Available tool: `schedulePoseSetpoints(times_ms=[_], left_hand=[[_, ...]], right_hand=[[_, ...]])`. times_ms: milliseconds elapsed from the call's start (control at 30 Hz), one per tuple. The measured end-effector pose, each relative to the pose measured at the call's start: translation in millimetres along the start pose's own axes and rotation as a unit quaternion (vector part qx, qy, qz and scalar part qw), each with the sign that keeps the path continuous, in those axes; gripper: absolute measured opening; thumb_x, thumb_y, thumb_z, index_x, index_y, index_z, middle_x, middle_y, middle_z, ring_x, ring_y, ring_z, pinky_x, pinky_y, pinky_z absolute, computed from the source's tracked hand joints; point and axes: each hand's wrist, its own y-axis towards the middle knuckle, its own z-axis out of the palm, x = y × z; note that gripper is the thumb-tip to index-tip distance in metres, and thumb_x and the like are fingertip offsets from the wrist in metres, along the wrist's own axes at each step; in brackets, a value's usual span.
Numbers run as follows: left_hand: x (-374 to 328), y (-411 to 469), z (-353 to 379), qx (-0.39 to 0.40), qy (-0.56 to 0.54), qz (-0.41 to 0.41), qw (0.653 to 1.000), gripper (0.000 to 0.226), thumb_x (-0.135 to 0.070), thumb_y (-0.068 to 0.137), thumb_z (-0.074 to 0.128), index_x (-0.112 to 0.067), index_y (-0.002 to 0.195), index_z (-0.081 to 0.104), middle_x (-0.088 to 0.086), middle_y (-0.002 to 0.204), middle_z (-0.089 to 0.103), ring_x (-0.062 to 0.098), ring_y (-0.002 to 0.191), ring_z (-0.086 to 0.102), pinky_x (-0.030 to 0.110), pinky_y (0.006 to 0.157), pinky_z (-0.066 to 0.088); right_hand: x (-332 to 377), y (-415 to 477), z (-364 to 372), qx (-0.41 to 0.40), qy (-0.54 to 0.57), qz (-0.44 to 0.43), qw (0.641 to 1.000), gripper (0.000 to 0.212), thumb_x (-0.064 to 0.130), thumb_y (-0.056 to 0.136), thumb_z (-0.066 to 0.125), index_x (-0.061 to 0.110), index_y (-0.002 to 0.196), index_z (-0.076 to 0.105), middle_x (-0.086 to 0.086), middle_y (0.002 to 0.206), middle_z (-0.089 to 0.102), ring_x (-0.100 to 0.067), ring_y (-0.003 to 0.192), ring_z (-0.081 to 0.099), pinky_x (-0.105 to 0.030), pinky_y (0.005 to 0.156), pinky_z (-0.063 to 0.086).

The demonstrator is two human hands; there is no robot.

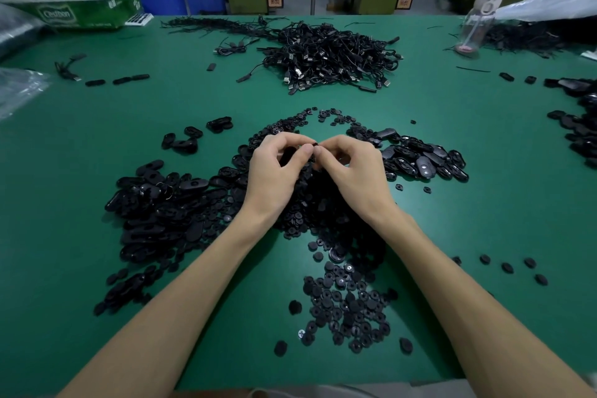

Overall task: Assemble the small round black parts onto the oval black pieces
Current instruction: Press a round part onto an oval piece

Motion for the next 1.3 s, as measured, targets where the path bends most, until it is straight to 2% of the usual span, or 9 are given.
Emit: schedulePoseSetpoints(times_ms=[133,267,333,600,700,800,933,1133,1300], left_hand=[[0.5,0.7,-2.3,-0.020,0.018,0.003,1.000,0.007,-0.024,0.096,0.074,-0.030,0.095,0.076,-0.002,0.102,0.073,0.018,0.084,0.061,0.056,0.090,0.054],[4.2,0.9,-2.2,-0.017,-0.013,0.002,1.000,0.004,-0.023,0.097,0.073,-0.025,0.095,0.076,-0.007,0.086,0.073,0.008,0.063,0.058,0.029,0.067,0.052],[5.3,1.4,-2.7,-0.022,-0.026,-0.001,0.999,0.004,-0.023,0.097,0.072,-0.021,0.097,0.076,-0.007,0.079,0.072,0.008,0.054,0.056,0.023,0.060,0.048],[6.9,1.4,-3.1,-0.007,-0.043,0.008,0.999,0.004,-0.020,0.097,0.072,-0.021,0.099,0.076,-0.002,0.091,0.077,0.010,0.056,0.060,0.025,0.062,0.051],[6.1,1.2,-2.5,0.005,-0.025,0.016,1.000,0.006,-0.020,0.096,0.074,-0.024,0.098,0.077,-0.006,0.094,0.076,0.010,0.061,0.062,0.027,0.067,0.051],[5.0,-0.2,-0.4,0.020,0.001,0.022,1.000,0.008,-0.019,0.094,0.075,-0.023,0.100,0.077,-0.009,0.096,0.076,0.011,0.077,0.066,0.041,0.082,0.055],[3.5,-1.0,0.0,0.015,0.020,0.031,0.999,0.010,-0.013,0.094,0.072,-0.019,0.102,0.074,-0.009,0.098,0.074,0.014,0.096,0.069,0.060,0.092,0.054],[2.1,-1.2,0.7,0.012,0.029,0.038,0.999,0.013,-0.008,0.095,0.069,-0.019,0.101,0.073,-0.012,0.096,0.073,0.010,0.098,0.068,0.058,0.096,0.053],[1.9,-0.9,-0.4,0.009,0.029,0.053,0.998,0.014,-0.007,0.095,0.069,-0.017,0.104,0.073,-0.010,0.099,0.074,0.011,0.100,0.069,0.056,0.091,0.056]], right_hand=[[1.8,-1.3,-0.3,0.004,0.000,-0.004,1.000,0.015,0.026,0.100,0.067,0.017,0.094,0.077,0.011,0.074,0.072,-0.006,0.071,0.066,-0.016,0.068,0.049],[2.6,-1.3,-1.2,-0.005,-0.002,-0.003,1.000,0.015,0.025,0.098,0.068,0.016,0.089,0.076,0.009,0.073,0.072,-0.007,0.070,0.066,-0.016,0.067,0.047],[2.5,-1.0,-1.4,-0.010,-0.006,0.004,1.000,0.015,0.025,0.098,0.068,0.016,0.087,0.075,0.008,0.073,0.072,-0.007,0.069,0.065,-0.016,0.066,0.046],[3.4,-2.0,-1.9,-0.024,-0.021,-0.020,0.999,0.026,0.036,0.100,0.066,0.015,0.091,0.077,0.007,0.076,0.072,-0.008,0.071,0.064,-0.016,0.066,0.045],[3.2,-1.8,-2.1,-0.040,0.005,-0.007,0.999,0.017,0.031,0.101,0.067,0.017,0.096,0.074,0.011,0.083,0.071,-0.003,0.078,0.063,-0.014,0.070,0.046],[1.8,-0.5,-3.2,-0.034,0.031,0.017,0.999,0.013,0.029,0.099,0.068,0.018,0.097,0.075,0.012,0.084,0.072,0.002,0.076,0.063,-0.012,0.071,0.046],[2.2,1.2,-4.8,0.003,0.101,0.057,0.993,0.015,0.028,0.098,0.070,0.014,0.096,0.077,0.002,0.082,0.077,-0.006,0.076,0.071,-0.023,0.073,0.056],[3.2,-0.9,-4.2,-0.007,0.095,0.047,0.994,0.012,0.026,0.097,0.073,0.014,0.096,0.075,0.003,0.082,0.078,-0.009,0.078,0.074,-0.030,0.079,0.060],[3.2,-0.4,-4.1,0.003,0.152,0.064,0.986,0.007,0.016,0.094,0.074,0.012,0.101,0.072,-0.001,0.086,0.078,-0.010,0.073,0.073,-0.018,0.065,0.051]])
